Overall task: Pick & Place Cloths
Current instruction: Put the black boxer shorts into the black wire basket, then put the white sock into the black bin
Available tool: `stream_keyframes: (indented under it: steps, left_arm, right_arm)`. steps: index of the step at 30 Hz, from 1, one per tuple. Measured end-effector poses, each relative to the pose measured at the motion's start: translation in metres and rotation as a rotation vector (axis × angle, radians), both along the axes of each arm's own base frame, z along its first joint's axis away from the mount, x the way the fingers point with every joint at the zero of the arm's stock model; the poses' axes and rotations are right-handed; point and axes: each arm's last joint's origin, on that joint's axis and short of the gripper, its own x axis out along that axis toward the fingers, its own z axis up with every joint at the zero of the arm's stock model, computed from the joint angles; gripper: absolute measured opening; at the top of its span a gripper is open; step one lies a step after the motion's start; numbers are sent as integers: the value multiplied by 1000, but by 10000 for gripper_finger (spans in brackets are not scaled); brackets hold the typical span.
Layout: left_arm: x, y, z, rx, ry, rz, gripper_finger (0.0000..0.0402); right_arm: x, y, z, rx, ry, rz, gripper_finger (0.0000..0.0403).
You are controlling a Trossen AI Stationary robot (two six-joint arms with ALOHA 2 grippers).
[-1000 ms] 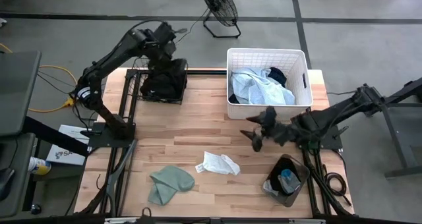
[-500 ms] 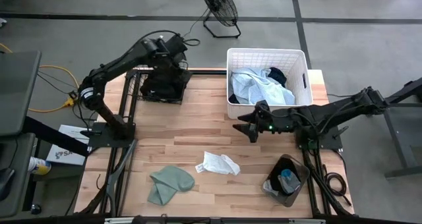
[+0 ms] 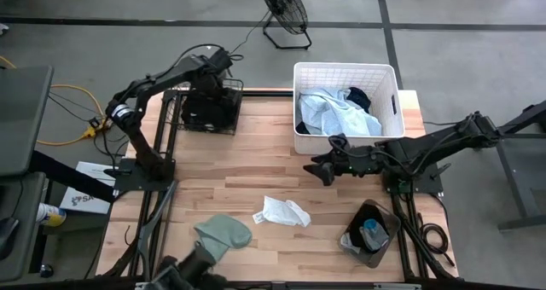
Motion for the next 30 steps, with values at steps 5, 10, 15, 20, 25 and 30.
stream_keyframes:
  steps: [5,10,15,20,25,30]
  left_arm:
    - [-25,11,-25,-22,25,49,230]
    - [-35,8,-52,-37,25,61,230]
    - [-34,9,-43,-53,-21,51,230]
    - [-31,12,0,-19,-58,47,230]
    - [-34,7,44,5,-79,45,230]
    - [-32,-11,85,24,-158,-7,230]
  right_arm:
    - [0,-2,0,-27,-7,-53,286]
    - [0,-4,0,-32,-8,-72,286]
    - [0,-4,0,-30,-5,-61,286]
    - [0,-3,0,-53,3,-28,286]
    - [0,-2,0,-76,14,35,286]
    - [1,0,0,-89,24,113,286]
